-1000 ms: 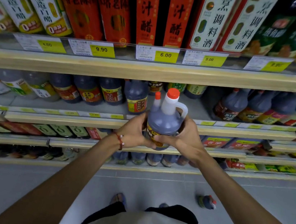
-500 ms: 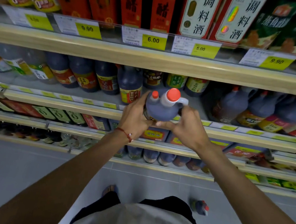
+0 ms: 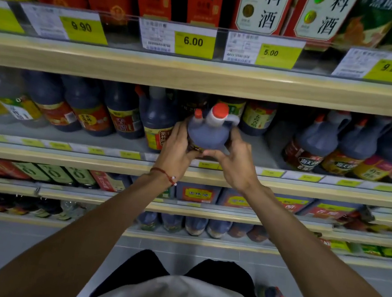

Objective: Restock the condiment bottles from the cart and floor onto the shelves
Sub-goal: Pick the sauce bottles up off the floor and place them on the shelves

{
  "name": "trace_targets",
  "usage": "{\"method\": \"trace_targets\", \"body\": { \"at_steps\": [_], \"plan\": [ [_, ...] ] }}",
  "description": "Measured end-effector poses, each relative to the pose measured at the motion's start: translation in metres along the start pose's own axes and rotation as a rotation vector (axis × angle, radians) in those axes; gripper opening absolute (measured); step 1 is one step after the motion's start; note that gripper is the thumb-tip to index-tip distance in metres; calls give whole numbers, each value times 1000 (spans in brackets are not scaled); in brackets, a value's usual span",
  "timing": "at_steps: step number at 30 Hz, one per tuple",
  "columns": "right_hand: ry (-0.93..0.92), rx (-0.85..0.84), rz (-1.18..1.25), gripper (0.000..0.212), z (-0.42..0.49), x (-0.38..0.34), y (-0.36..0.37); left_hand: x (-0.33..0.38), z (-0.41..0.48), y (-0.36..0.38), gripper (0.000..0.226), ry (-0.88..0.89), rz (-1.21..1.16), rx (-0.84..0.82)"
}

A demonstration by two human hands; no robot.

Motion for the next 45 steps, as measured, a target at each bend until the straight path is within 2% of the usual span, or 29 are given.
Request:
{"method": "trace_targets", "body": {
  "at_steps": [5, 8, 12, 17, 20, 22, 24, 26, 29, 32, 36, 41, 45],
  "plan": [
    [27, 79, 107, 73, 9, 8, 9, -26, 9, 5, 96, -47, -143, -15],
    [28, 83, 95, 73, 9, 6, 14, -35, 9, 8, 93, -61, -194, -3],
    [49, 90, 47, 67, 8, 3, 16, -32, 7, 7, 84, -52, -140, 26],
    [155, 163, 73, 47, -12, 10, 14, -30, -8, -2, 76, -60, -114, 40],
    [200, 264, -16, 37, -33, 2, 10, -22, -31, -22, 50, -88, -182, 125],
    [170, 244, -33, 35, -39, -11, 17, -18, -44, -43, 36, -77, -173, 232],
    [121, 172, -36, 33, -37, -28, 30, -19, -52, -68, 33, -85, -175, 350],
    [91, 91, -48, 37, -31, -42, 43, -25, -52, -85, 42, -124, -205, 401],
    [73, -46, -117, 53, -23, -56, 67, -37, -49, -95, 62, -182, -213, 387],
    [29, -97, -241, 63, -15, -62, 91, -45, -43, -100, 59, -159, -159, 352],
    [75, -33, -209, 61, -2, -57, 108, -61, -32, -107, 44, -187, -207, 303],
    [140, 110, -101, 46, 1, -49, 111, -81, -20, -108, 60, -220, -275, 148],
    [174, 182, -90, 51, 5, -51, 115, -85, -19, -114, 47, -217, -346, 204]
  ]
}}
Point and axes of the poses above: each hand's wrist, its own z-axis towards the middle knuckle, its own y-axis out of the palm, x = y × z, the point moved 10 cm from there along z, towards the middle knuckle, and after that the axes turned 11 degrees about -z, right-handed, at the moved point
